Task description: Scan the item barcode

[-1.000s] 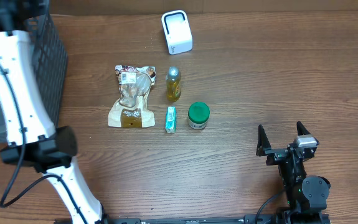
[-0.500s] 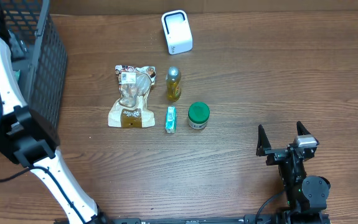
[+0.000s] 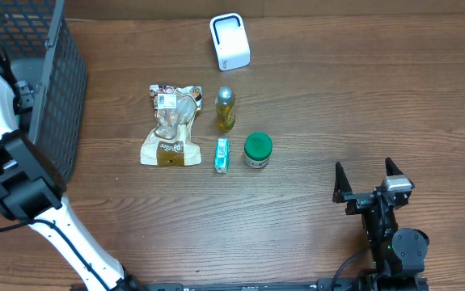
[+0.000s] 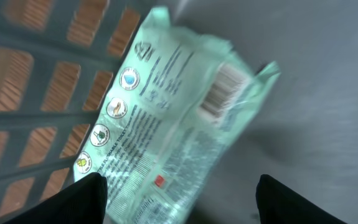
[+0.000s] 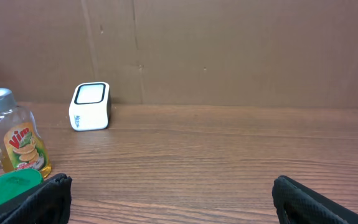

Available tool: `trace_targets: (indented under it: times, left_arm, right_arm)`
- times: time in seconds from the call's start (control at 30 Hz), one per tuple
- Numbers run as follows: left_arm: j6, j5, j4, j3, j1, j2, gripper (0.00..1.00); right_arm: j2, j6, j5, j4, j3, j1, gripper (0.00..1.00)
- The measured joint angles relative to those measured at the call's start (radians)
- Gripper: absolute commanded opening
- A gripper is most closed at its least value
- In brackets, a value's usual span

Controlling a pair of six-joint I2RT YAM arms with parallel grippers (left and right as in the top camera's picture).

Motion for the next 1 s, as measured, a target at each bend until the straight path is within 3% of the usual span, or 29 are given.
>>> trace_targets:
  times: [0.23, 0.37, 0.6, 1.0]
  left_arm:
    - [0.054, 0.093, 0.073, -0.073, 0.059, -0.001, 0.6]
    - [0.07, 0.097, 0.088, -0.085, 0.07, -0.005, 0.37]
    - [0.069, 0.13, 0.09, -0.085, 0.071, -0.015, 0.05]
    - [-0.043, 0.191, 0.068, -0.107, 0.041, -0.14, 0.04]
  right_arm:
    - [0.0, 0.0, 0.0, 0.0, 0.0, 0.0, 1.0]
    - [0.0, 0.0, 0.0, 0.0, 0.0, 0.0, 1.0]
    - [0.0, 0.0, 0.0, 0.0, 0.0, 0.0, 1.0]
    - [0.0, 0.0, 0.0, 0.0, 0.0, 0.0, 1.0]
